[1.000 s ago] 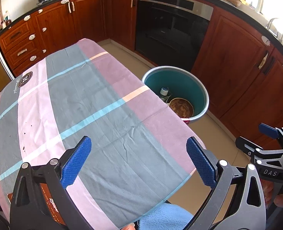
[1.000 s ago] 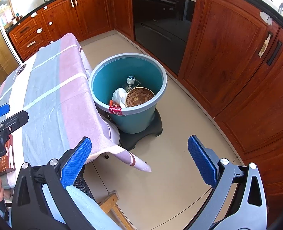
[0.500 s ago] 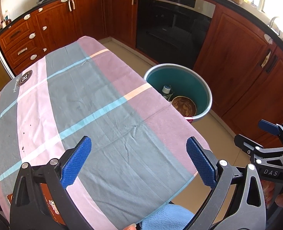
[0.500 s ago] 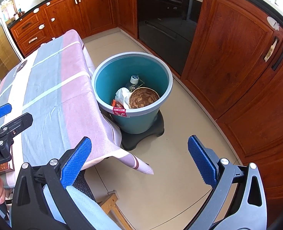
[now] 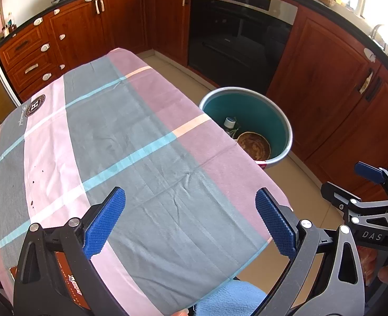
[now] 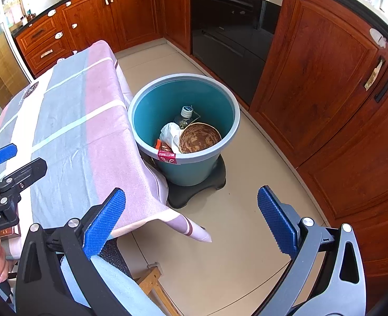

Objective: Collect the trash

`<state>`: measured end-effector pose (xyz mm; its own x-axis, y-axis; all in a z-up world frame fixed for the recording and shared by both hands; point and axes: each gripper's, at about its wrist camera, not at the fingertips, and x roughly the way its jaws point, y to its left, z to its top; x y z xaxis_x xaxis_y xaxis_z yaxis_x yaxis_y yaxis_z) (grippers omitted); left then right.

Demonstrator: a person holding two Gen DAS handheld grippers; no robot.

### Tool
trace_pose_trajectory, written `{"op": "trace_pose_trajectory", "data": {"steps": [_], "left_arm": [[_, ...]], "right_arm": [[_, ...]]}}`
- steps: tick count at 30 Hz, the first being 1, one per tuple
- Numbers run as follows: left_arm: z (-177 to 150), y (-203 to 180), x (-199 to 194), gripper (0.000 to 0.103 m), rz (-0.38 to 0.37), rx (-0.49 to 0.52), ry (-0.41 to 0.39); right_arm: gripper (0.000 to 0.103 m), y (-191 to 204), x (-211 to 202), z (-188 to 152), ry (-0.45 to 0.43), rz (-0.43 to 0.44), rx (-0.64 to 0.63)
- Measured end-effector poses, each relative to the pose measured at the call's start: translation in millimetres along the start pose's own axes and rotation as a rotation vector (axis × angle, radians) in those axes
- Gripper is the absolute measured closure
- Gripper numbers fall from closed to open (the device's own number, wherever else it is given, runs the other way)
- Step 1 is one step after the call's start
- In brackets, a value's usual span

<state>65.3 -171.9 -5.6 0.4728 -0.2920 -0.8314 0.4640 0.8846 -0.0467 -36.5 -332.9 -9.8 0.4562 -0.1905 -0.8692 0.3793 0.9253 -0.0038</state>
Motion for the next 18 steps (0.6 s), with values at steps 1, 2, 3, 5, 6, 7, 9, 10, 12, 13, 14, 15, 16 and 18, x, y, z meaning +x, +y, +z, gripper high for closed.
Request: {"op": "trace_pose_trajectory", "data": {"steps": [1,2,3,5,6,7,9,10,12,13,14,15,16,18], "left_arm": [[0.0,-0.2,0.1,0.004,0.002,-0.001,0.0],[-0.3,-0.3,0.8,0.004,0.003,-0.002,0.0],[-0.3,-0.3,0.8,0.004,0.004,-0.001,0.0],[-0.4,-0.1,1.2,0.004,0.006,-0.002,0.0],[-0.5,0.0,1.1,0.004,0.004,-0.003,0.0],[-0.5,0.3,1.2,0.004,0.004,-0.003,0.0],[-0.7,0.3,1.5,0.004,0.004,-0.004,0.0],[-0.9,0.4,1.7,0.004,0.005,-0.005,0.0],[-1.1,0.1,1.9,0.004,0.006,-0.007,-0.001],[-1.4,0.7,2.0,0.004,0.006,-0.008,-0.001],[-1.1,0.1,1.9,0.004,0.006,-0.008,0.0],[-1.5,0.6,1.9,0.004,0.007,-0.009,-0.001],[-1.3,0.7,1.9,0.004,0.007,-0.008,-0.001],[-1.1,0.9,1.8,0.004,0.006,-0.007,0.001]], "right_arm": [[0.007,0.7,-0.2,-0.4,0.0,0.0,0.0],[0.007,0.9,-0.1,-0.3,0.0,0.0,0.0],[0.007,0.7,-0.2,-0.4,0.0,0.0,-0.001],[0.007,1.5,-0.1,-0.3,0.0,-0.001,-0.003],[0.007,1.7,-0.5,-0.6,0.0,-0.001,-0.003],[0.007,1.8,-0.5,-0.7,0.0,-0.002,-0.003],[0.007,2.1,-0.6,-0.7,0.001,-0.003,-0.003],[0.007,1.9,-0.6,-0.6,0.001,-0.002,-0.002],[0.007,2.2,-0.8,-0.5,0.0,-0.003,-0.004],[0.007,2.1,-0.5,-0.6,0.0,-0.002,-0.003],[0.007,2.2,-0.4,-0.6,0.0,-0.002,-0.003],[0.007,2.2,-0.3,-0.5,0.0,-0.002,-0.003],[0.007,2.2,-0.4,-0.6,0.0,-0.001,-0.003],[0.007,3.1,-0.5,-0.6,-0.001,-0.002,-0.005]]}}
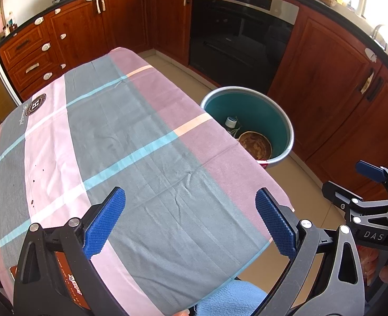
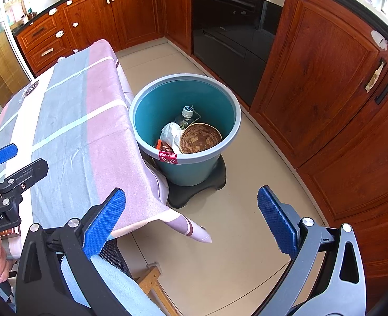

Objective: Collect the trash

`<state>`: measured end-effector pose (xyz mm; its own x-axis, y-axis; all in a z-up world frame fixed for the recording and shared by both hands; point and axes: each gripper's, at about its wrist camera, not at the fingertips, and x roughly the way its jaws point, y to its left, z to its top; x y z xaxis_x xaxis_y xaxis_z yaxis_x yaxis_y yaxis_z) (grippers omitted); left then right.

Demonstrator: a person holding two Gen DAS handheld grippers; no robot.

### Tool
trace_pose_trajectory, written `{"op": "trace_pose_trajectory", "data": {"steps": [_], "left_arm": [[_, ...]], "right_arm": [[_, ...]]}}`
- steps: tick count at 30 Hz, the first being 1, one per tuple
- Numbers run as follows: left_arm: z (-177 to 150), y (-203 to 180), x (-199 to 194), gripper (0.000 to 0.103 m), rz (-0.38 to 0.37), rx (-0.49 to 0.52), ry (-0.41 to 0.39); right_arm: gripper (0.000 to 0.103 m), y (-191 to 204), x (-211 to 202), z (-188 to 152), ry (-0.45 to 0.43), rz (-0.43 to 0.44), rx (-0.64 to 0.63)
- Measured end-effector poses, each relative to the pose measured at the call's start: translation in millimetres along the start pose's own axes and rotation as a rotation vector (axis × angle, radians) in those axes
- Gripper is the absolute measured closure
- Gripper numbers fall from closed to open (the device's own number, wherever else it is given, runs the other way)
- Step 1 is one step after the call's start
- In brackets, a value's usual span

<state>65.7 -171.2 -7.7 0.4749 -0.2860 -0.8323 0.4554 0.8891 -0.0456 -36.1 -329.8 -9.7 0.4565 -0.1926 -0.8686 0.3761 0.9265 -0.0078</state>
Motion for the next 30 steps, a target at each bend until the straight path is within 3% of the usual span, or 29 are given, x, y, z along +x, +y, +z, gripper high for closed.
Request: {"op": "trace_pose_trajectory", "data": {"steps": [30], "left_arm": [[-0.8,0.1,2.4,0.004,0.033,-0.031,-0.009]], "right_arm": [[0.007,1.7,2.8,1.5,0.005,0.0,-0.012]]}}
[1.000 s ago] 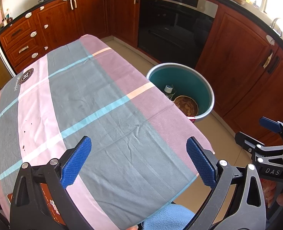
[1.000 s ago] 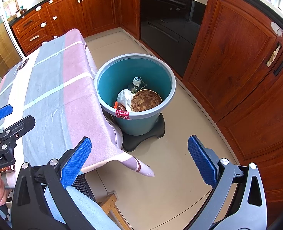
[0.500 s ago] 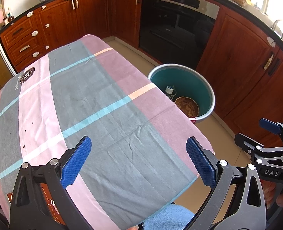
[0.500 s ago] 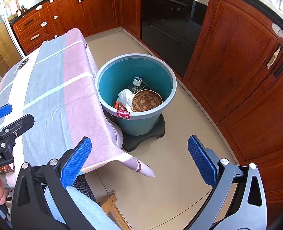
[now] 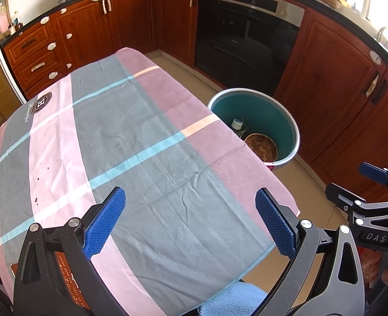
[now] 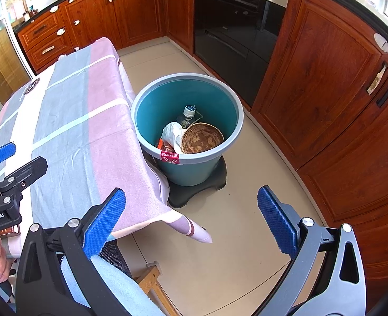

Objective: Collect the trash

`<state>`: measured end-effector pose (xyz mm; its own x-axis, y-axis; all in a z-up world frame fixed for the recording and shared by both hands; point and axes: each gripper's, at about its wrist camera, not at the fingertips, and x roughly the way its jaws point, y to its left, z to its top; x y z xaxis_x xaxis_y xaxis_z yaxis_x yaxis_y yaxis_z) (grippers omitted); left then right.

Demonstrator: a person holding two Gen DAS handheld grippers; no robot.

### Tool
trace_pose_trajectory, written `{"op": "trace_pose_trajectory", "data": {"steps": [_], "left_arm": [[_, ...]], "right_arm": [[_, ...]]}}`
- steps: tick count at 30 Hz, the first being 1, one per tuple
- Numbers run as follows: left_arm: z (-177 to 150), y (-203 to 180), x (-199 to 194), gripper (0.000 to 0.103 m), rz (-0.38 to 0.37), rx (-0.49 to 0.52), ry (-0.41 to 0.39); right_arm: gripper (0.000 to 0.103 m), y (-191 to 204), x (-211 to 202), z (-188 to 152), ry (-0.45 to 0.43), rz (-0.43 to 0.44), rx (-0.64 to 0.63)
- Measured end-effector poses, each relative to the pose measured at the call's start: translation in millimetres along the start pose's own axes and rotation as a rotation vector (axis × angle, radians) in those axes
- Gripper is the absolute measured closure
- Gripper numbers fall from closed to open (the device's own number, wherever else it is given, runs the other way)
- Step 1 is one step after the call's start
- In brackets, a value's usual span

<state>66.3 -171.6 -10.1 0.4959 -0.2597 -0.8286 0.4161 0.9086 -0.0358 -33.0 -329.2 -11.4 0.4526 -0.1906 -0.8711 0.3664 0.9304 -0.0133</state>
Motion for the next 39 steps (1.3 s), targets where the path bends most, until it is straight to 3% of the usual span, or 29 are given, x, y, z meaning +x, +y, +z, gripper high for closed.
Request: {"op": "trace_pose_trajectory", "data": {"steps": [39], "left_arm": [[0,8,5,0.004,0.037,-0.038,0.042]], "right_arm": [[0.007,5,1,13,-0.003,-0.002,-0.035]]}}
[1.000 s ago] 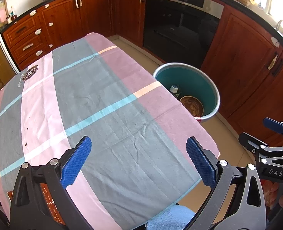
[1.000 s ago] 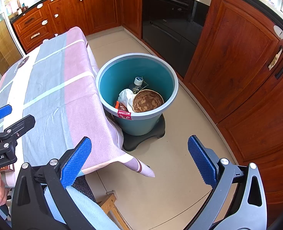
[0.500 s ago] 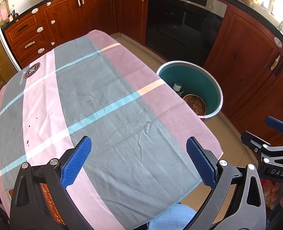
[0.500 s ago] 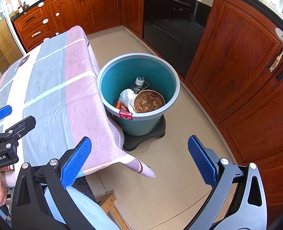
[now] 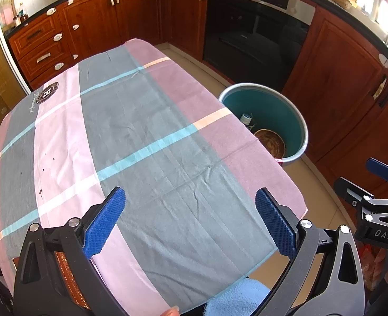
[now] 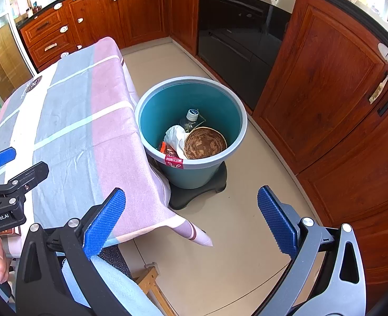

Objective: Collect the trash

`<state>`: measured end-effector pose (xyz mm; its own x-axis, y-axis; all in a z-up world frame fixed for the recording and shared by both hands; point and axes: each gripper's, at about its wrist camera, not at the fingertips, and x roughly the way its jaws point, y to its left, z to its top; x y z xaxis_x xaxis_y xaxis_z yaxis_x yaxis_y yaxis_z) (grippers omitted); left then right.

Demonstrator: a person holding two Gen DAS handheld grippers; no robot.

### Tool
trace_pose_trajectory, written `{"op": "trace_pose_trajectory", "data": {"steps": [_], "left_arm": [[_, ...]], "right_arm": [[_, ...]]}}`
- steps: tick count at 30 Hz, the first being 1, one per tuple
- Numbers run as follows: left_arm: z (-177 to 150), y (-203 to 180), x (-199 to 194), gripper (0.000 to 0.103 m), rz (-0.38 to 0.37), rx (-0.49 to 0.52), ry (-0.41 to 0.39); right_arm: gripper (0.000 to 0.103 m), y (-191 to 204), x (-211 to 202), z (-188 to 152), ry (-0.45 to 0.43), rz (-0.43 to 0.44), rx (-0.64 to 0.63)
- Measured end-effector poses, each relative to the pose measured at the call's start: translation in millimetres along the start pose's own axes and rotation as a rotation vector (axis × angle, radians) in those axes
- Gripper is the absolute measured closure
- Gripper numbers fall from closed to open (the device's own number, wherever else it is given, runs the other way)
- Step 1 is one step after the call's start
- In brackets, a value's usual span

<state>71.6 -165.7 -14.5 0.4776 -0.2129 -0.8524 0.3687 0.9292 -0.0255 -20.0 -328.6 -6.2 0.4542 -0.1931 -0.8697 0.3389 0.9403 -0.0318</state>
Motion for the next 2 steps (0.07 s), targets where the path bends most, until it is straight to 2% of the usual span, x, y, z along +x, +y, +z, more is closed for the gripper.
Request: {"op": "trace_pose_trajectory", "data": {"steps": [2], "left_arm": [[-1.0,0.5,0.7,0.004,0.001,-0.001,0.008]], "right_arm": [[0.007,-0.7,0.3,1.0,0.0,-0.002,-0.003]]}}
